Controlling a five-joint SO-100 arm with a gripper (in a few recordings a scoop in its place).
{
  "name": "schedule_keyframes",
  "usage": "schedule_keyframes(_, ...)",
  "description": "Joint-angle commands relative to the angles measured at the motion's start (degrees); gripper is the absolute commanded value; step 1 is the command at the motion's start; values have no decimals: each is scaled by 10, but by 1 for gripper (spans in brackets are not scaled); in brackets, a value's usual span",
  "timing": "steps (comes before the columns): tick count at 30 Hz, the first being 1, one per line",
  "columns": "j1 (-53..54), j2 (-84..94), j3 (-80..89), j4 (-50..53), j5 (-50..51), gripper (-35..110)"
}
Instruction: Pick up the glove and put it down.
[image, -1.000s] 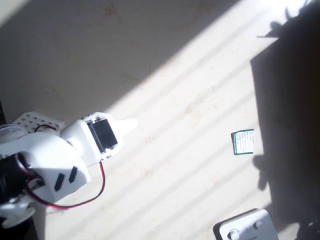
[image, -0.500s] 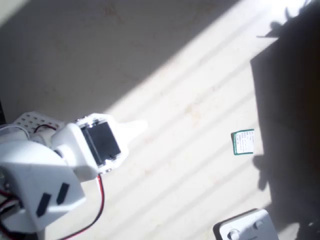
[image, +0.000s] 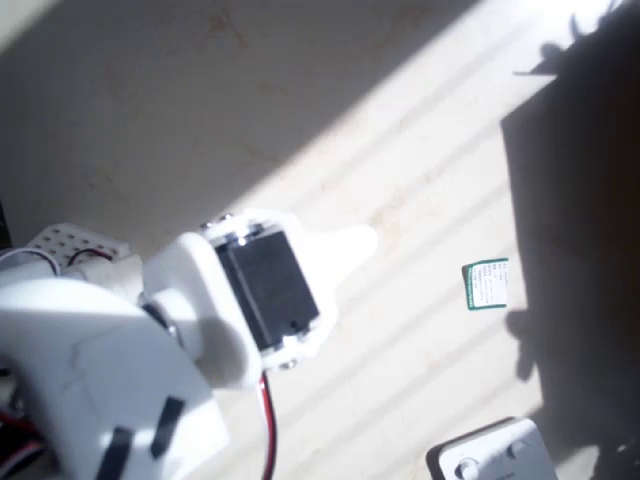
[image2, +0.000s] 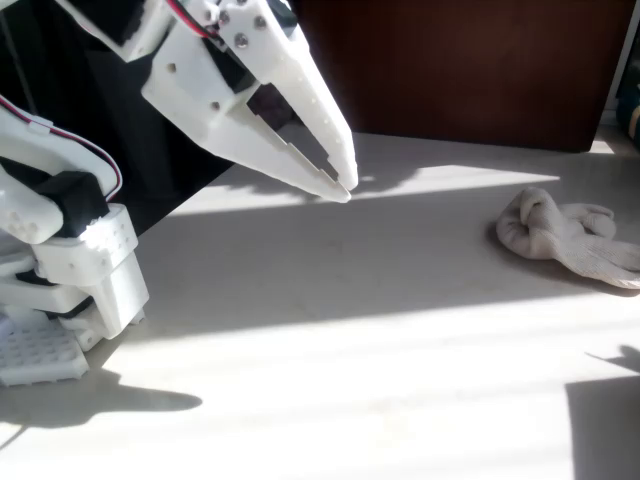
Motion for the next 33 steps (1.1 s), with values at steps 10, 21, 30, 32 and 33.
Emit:
schedule_keyframes(10, -56, -122, -69, -154, 5, 0)
schedule_keyframes(21, -138, -311, -133, -213, 6, 0)
schedule_keyframes(30, -192, -549, -305, -243, 6, 0)
schedule_keyframes(32, -201, -593, -345, -243, 6, 0)
schedule_keyframes(33, -205, -613, -363, -243, 6, 0)
